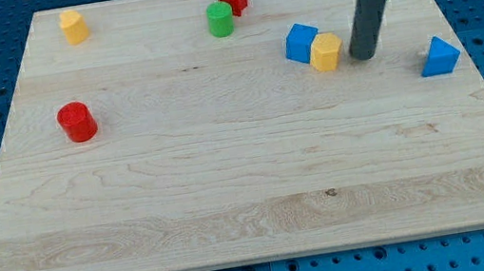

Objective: Move the blue triangle to the bottom left of blue cube

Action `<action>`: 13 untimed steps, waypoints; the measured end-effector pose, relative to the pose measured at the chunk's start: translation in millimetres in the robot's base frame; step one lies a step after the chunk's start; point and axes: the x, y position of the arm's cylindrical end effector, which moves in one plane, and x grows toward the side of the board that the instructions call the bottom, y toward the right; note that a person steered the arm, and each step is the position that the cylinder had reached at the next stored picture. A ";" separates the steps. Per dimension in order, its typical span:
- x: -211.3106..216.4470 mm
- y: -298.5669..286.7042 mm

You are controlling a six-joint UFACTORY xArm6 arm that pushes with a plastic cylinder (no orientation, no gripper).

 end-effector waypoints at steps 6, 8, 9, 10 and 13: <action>60.4 -53.9; 34.9 -93.7; 15.5 -160.7; -11.9 -221.4; -80.5 -228.8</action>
